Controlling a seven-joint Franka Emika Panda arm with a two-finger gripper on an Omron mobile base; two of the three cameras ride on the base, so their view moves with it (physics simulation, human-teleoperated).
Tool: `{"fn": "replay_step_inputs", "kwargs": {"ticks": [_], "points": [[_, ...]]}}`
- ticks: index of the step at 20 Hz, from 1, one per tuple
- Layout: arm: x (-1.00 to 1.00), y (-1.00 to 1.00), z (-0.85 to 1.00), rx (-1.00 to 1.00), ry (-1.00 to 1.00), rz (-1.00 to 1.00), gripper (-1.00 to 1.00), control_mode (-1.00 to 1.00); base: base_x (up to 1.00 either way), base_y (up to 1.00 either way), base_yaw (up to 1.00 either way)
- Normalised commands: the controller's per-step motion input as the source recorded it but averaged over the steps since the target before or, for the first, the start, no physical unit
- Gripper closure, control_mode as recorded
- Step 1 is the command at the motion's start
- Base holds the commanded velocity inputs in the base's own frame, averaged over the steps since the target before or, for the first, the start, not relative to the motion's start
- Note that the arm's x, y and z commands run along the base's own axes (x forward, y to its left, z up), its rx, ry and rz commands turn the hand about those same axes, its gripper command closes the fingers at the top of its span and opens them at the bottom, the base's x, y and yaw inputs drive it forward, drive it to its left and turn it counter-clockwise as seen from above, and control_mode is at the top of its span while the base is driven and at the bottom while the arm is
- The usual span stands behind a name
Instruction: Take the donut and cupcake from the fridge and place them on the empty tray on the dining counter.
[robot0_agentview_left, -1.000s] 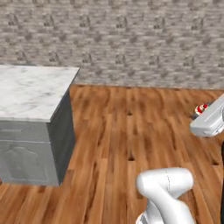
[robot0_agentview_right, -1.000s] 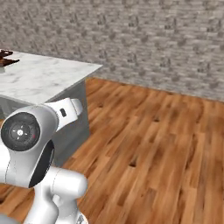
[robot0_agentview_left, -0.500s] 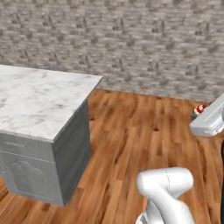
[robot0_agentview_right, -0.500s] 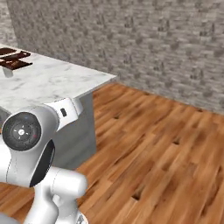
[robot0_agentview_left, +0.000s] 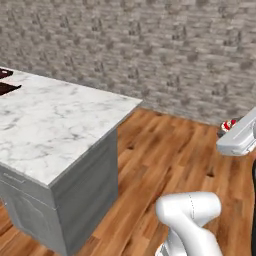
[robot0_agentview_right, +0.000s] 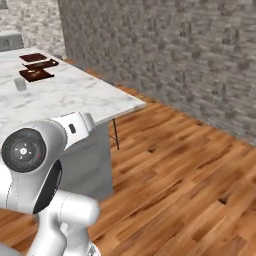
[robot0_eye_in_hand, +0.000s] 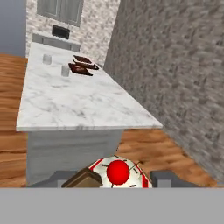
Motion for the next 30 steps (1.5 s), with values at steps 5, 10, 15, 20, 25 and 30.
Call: {"fn": "replay_step_inputs", "kwargs": {"ticks": [5,10,15,20,25,30], "points": [[0.0,0.0,0.0,0.0,0.0,0.0,1.0,1.0,0.93,-1.0,0.39],[0.0,0.0,0.0,0.0,0.0,0.0,1.0,1.0,0.77,-1.0,0.37],[0.0,0.0,0.0,0.0,0.0,0.0,1.0,1.0,0.63,-1.0,0.37],[0.0,0.0,0.0,0.0,0.0,0.0,1.0,1.0,0.48,-1.0,0.34],[0.0,0.0,0.0,0.0,0.0,0.0,1.0,1.0,0.47,-1.0,0.33],[0.0,0.0,0.0,0.0,0.0,0.0,1.0,1.0,0.47,-1.0,0.33]]}}
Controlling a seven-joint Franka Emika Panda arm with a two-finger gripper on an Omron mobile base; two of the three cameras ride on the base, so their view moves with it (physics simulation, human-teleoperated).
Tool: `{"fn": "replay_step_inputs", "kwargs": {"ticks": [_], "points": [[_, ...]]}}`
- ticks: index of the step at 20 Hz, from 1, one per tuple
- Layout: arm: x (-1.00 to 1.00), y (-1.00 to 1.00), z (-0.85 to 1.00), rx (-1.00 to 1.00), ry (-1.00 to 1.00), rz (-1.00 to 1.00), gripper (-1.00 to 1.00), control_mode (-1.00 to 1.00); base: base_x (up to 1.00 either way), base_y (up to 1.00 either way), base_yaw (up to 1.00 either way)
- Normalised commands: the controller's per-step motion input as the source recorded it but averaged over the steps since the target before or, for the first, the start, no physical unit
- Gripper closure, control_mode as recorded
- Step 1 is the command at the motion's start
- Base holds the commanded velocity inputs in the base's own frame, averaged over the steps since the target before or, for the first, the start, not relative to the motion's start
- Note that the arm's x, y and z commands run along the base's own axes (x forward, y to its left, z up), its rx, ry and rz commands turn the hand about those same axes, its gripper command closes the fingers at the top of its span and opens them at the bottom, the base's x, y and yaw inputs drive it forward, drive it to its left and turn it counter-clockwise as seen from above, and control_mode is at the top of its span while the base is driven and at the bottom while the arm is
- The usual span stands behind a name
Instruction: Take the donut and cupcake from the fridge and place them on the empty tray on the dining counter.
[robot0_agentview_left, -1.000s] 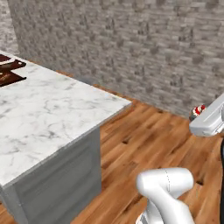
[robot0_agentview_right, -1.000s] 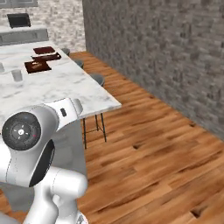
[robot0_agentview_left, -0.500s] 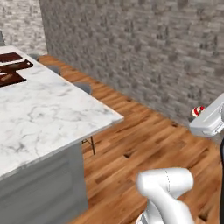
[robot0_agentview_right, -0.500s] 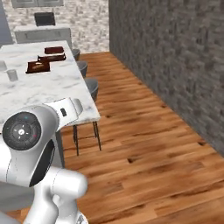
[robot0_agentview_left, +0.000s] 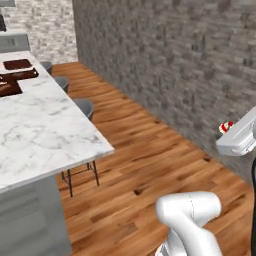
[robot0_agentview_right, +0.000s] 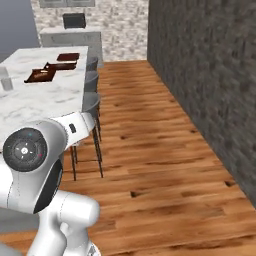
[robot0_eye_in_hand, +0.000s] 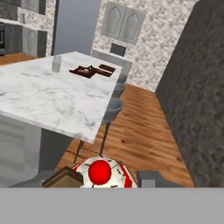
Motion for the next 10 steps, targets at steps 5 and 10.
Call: {"fn": "replay_step_inputs", "kwargs": {"ticks": [5,10], "points": [[0.0,0.0,0.0,0.0,0.0,0.0,1.0,1.0,0.52,-1.0,0.32],[0.0,0.0,0.0,0.0,0.0,0.0,1.0,1.0,0.81,-0.99,0.3]]}}
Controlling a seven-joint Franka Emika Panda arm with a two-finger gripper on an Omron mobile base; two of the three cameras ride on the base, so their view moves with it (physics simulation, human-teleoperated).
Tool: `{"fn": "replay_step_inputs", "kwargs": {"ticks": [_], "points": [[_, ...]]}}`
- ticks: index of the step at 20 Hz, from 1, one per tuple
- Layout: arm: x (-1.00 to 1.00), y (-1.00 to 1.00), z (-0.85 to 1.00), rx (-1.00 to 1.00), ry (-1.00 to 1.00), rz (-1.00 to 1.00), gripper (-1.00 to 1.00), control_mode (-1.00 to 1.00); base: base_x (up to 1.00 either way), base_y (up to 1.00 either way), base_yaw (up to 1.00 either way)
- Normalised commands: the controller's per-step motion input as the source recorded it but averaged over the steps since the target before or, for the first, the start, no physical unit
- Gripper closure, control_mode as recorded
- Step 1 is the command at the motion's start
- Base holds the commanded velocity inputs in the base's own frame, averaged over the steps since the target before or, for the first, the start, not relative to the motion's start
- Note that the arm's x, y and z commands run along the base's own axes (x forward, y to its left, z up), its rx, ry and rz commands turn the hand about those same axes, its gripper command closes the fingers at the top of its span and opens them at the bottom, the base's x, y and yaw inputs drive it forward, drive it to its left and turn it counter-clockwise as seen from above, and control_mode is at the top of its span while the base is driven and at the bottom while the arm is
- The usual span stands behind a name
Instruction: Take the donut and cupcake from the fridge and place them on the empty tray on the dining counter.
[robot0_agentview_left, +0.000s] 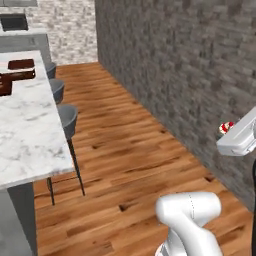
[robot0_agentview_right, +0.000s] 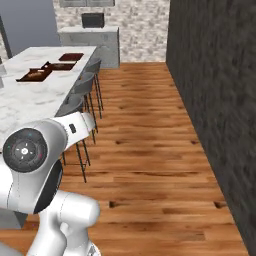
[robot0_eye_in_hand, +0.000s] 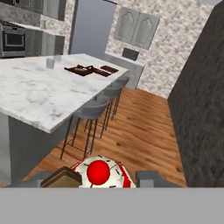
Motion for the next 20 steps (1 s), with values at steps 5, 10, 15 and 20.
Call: {"fn": "replay_step_inputs", "kwargs": {"ticks": [5,10,15,20], "points": [[0.0,0.0,0.0,0.0,0.0,0.0,1.0,1.0,0.98,-0.72,0.26],[0.0,0.0,0.0,0.0,0.0,0.0,1.0,1.0,1.0,-0.48,0.24],[0.0,0.0,0.0,0.0,0.0,0.0,1.0,1.0,1.0,-0.47,0.23],[0.0,0.0,0.0,0.0,0.0,0.0,1.0,1.0,1.0,-0.53,0.23]]}}
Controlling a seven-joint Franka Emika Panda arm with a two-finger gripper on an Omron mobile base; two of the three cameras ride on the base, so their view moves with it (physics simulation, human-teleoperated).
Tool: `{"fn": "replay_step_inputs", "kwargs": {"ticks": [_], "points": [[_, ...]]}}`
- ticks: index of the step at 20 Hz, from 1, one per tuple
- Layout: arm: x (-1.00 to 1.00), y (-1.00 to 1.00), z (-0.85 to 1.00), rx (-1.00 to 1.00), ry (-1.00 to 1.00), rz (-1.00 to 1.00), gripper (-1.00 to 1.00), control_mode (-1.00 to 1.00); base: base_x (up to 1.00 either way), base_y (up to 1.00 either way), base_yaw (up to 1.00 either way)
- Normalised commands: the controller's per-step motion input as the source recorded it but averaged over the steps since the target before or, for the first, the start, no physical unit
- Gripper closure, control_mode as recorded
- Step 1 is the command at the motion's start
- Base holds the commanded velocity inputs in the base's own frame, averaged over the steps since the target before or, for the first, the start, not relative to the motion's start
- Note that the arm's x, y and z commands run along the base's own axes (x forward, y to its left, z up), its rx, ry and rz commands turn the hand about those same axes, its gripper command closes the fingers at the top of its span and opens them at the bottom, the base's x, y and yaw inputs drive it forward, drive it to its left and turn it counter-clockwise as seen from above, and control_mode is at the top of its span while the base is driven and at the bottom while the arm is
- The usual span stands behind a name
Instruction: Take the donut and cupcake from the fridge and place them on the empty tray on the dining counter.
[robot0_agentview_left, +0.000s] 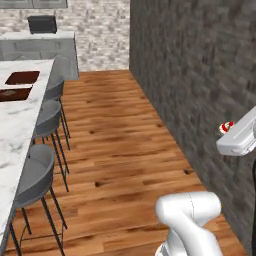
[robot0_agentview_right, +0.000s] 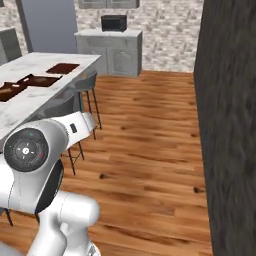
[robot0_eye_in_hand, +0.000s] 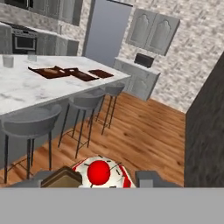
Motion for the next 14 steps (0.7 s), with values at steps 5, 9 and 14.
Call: {"fn": "replay_step_inputs", "kwargs": {"ticks": [5,9,14], "points": [[0.0,0.0,0.0,0.0,0.0,0.0,1.0,1.0,1.0,-0.55,0.24],[0.0,0.0,0.0,0.0,0.0,0.0,1.0,1.0,1.0,-0.42,0.21],[0.0,0.0,0.0,0.0,0.0,0.0,1.0,1.0,1.0,-0.28,0.2]]}}
